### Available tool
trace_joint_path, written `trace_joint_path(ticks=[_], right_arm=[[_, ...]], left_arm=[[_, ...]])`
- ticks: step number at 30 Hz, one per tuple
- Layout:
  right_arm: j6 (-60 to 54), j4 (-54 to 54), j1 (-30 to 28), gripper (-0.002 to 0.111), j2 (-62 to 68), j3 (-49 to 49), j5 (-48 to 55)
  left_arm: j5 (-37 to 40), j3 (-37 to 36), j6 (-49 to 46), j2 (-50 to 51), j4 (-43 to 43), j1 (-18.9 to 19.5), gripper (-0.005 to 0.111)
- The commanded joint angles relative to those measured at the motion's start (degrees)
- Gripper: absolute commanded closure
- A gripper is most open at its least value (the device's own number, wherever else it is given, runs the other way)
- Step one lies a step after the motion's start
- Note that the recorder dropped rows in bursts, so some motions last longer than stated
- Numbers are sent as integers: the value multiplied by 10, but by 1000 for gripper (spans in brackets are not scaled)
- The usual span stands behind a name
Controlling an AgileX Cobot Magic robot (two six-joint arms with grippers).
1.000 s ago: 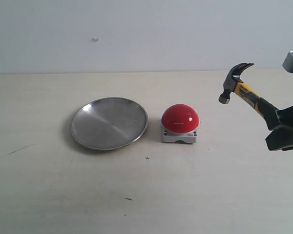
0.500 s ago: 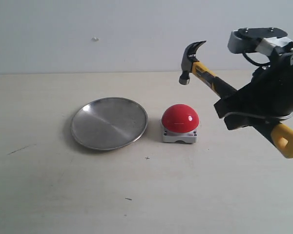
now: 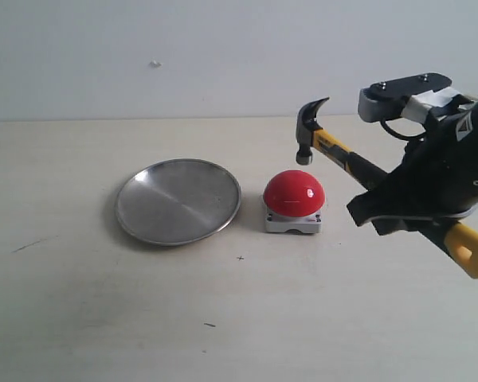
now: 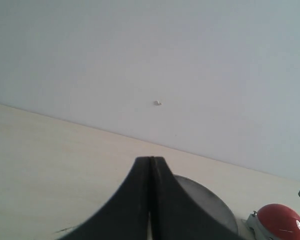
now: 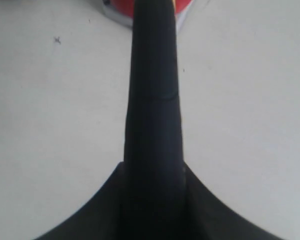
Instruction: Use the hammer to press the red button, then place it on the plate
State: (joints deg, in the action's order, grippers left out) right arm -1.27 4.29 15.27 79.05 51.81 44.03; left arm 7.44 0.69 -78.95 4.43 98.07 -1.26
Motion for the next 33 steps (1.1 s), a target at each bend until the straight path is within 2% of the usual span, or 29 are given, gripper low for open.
trace_joint_path(ticks=[1, 6, 17, 19, 25, 28, 31, 33], right_arm=[[1, 1, 1, 108, -11, 30, -92], [-1, 1, 1, 108, -11, 93, -61], [-28, 3, 1, 108, 101, 29, -13], [-26, 3, 1, 108, 95, 29, -38], [-49, 95, 1, 108, 30, 36, -121], [-106, 192, 1, 108, 8, 34, -144], [-266, 403, 1, 108, 2, 22, -165], [-425, 596, 1, 108, 5, 7, -163]], left_arm=[[-1, -1, 1, -3, 3, 2, 107], [-1, -1, 1, -3, 3, 2, 107], [-1, -1, 1, -3, 3, 2, 107], [-1, -1, 1, -3, 3, 2, 107], [-1, -1, 1, -3, 3, 2, 107], [-1, -1, 1, -3, 3, 2, 107], [-1, -1, 1, -3, 3, 2, 107], [-1, -1, 1, -3, 3, 2, 107]])
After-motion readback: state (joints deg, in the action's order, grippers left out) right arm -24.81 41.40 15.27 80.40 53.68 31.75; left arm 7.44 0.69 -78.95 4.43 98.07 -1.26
